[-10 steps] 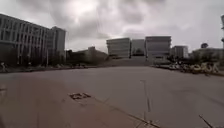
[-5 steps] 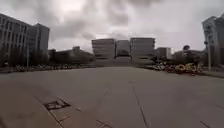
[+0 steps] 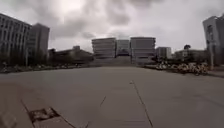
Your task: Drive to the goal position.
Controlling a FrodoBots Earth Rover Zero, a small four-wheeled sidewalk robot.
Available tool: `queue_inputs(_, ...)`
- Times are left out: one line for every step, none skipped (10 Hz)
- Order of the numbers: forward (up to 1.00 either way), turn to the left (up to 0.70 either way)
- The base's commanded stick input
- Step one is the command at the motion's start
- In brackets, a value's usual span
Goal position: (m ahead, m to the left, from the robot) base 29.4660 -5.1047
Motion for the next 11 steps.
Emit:
queue_inputs(0.70, 0.00)
queue_inputs(0.70, 0.00)
queue_inputs(0.70, 0.00)
queue_inputs(0.70, 0.00)
queue_inputs(0.70, 0.00)
queue_inputs(0.70, 0.00)
queue_inputs(0.70, 0.00)
queue_inputs(0.70, 0.00)
queue_inputs(0.70, 0.00)
queue_inputs(0.70, 0.00)
queue_inputs(0.70, 0.00)
